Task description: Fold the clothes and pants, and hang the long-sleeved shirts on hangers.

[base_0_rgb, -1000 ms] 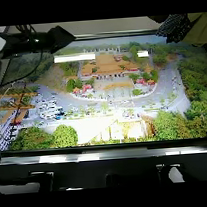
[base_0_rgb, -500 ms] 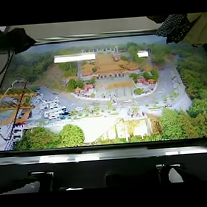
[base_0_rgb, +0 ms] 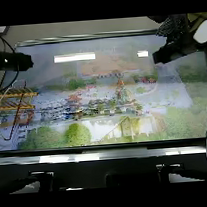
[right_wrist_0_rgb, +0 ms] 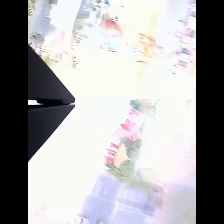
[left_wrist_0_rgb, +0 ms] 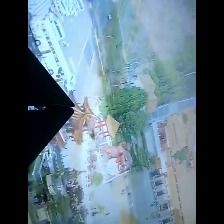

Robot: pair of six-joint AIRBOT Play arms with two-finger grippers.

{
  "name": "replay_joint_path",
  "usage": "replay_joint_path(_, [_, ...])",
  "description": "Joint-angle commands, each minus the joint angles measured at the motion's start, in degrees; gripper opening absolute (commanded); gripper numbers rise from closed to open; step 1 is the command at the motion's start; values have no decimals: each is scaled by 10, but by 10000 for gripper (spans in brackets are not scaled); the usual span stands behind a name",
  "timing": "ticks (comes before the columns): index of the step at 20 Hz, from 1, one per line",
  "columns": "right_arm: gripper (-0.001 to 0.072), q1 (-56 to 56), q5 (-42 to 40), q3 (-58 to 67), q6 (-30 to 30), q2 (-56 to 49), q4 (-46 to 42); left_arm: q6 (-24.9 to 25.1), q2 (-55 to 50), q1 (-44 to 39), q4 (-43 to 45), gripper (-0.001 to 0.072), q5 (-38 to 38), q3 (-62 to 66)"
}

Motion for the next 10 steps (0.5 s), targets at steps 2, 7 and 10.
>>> replay_joint_path(2, [46, 16, 69, 1, 4, -42, -1, 13, 6, 1, 12, 34, 23, -70])
replay_joint_path(7, [46, 16, 63, 1, 4, -42, -1, 13, -1, 1, 12, 34, 23, -71])
replay_joint_path(10, [46, 16, 63, 1, 4, -42, -1, 13, -1, 1, 12, 34, 23, -71])
